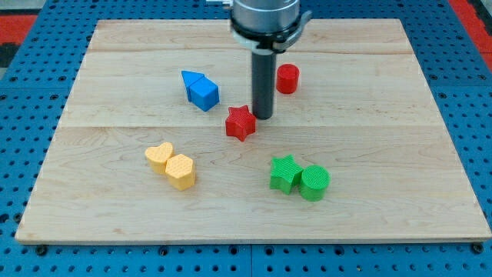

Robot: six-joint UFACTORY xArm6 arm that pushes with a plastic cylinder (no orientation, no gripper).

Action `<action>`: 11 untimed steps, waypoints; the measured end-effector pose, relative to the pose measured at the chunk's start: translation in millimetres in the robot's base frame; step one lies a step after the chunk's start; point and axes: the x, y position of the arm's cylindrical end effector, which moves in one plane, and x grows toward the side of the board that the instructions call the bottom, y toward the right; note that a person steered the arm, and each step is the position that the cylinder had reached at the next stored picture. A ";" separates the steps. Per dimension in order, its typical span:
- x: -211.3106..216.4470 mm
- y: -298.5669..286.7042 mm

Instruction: Push the blue triangle below to the blue cube

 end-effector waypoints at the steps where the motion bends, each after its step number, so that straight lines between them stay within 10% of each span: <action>1: -33.4 -19.6; 2: -97.1 -30.0; 7: -23.2 -202.7; 9: 28.1 -129.2; 11: -73.2 -176.0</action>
